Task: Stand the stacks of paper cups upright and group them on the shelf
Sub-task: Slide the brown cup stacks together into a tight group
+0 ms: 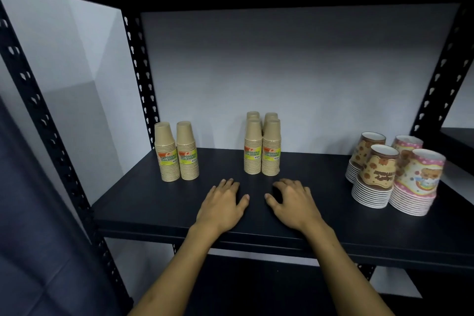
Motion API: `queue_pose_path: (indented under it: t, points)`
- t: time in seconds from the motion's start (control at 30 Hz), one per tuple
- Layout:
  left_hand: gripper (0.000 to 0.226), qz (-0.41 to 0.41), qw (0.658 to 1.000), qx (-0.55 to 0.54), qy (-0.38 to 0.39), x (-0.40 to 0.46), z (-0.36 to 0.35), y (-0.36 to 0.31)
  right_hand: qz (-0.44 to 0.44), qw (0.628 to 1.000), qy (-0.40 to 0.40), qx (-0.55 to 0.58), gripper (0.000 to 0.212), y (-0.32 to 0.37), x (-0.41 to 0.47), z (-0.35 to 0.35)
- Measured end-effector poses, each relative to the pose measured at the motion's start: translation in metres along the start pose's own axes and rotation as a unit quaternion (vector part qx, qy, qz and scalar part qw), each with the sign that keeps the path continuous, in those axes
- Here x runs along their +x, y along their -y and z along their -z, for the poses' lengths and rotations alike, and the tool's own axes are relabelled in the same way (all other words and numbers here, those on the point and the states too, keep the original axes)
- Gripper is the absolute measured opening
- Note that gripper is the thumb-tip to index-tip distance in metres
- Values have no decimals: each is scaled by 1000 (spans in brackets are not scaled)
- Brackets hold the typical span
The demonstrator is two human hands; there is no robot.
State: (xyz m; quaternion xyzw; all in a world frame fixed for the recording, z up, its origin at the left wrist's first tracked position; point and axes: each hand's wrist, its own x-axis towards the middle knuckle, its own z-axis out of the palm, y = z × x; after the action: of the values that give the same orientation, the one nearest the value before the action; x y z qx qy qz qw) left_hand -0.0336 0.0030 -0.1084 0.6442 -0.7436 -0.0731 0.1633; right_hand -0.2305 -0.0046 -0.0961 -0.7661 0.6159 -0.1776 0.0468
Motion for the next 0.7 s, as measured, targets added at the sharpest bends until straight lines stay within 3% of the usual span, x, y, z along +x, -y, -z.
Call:
queue_pose_path:
  t: [0.43, 0.6, 0.7]
  points:
    - [67, -2, 1000, 24, 0, -41, -2, 0, 15, 999, 5, -45, 47, 5, -5, -3]
    - [65, -12, 999, -46, -9, -40, 6, 10, 35, 999, -18, -35, 37, 15, -3, -10]
    - [53, 1, 995, -80, -63, -44, 18, 25, 66, 998, -8, -10, 35, 32, -1, -16]
